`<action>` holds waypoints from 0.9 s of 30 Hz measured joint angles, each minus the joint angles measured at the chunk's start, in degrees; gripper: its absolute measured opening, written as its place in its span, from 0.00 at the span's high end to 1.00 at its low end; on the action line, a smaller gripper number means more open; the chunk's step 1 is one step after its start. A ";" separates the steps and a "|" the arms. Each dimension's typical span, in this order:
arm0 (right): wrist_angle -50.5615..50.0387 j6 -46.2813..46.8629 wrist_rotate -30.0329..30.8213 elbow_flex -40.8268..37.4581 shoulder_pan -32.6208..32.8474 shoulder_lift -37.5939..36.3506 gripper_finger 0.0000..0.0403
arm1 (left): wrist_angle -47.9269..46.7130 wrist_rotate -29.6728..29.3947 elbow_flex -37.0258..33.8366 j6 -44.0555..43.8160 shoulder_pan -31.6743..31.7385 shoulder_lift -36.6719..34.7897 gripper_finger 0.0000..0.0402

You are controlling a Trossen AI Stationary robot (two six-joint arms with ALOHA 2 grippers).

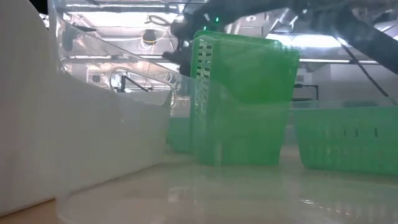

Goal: Stack baskets on shelf by color
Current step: Put the bottom right transparent bin on the shelf

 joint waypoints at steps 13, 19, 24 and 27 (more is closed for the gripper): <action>-13.33 -5.22 5.02 -0.13 4.72 -1.38 0.98 | -0.08 0.10 0.00 -0.09 0.01 0.00 0.31; -9.86 -3.85 8.72 -0.04 5.31 -1.49 0.97 | -0.07 0.11 0.00 -0.11 0.00 0.02 0.31; -12.23 -3.38 8.76 -0.04 5.31 -1.49 0.98 | -0.04 0.26 0.00 -0.39 0.01 0.02 0.31; -11.01 -2.49 8.80 -0.81 5.31 -1.49 0.98 | -0.04 0.61 0.00 -0.53 0.02 0.00 0.31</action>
